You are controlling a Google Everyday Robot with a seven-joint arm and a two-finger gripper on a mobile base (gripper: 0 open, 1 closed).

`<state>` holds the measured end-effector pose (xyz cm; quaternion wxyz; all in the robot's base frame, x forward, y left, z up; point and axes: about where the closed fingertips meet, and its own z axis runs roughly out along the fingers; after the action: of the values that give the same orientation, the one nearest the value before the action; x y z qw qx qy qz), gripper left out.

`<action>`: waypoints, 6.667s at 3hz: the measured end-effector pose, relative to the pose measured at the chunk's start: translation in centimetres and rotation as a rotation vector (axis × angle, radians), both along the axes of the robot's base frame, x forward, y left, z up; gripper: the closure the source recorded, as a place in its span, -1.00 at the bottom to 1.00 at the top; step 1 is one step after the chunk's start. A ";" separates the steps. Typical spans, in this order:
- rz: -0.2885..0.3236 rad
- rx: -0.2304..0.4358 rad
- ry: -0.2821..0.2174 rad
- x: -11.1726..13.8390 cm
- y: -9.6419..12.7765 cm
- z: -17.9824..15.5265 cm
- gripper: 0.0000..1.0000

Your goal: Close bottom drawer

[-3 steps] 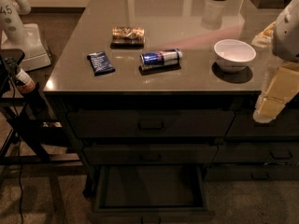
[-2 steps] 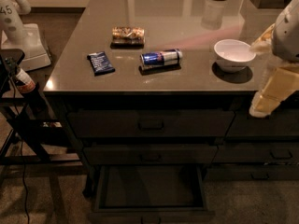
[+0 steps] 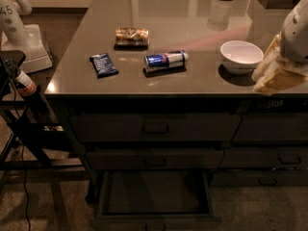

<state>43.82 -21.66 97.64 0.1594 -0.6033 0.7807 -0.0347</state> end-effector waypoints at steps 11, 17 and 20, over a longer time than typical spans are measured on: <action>-0.281 0.205 0.472 -15.1 6.4 -37.1 1.00; -0.440 0.282 0.664 -18.8 10.3 -55.6 1.00; -0.633 0.466 0.574 -14.4 7.2 -67.1 1.00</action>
Offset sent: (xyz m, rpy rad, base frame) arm 0.0000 0.0000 0.0000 0.0000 0.0000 0.0000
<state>29.39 -14.49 30.55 0.0500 -0.2697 0.9252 0.2621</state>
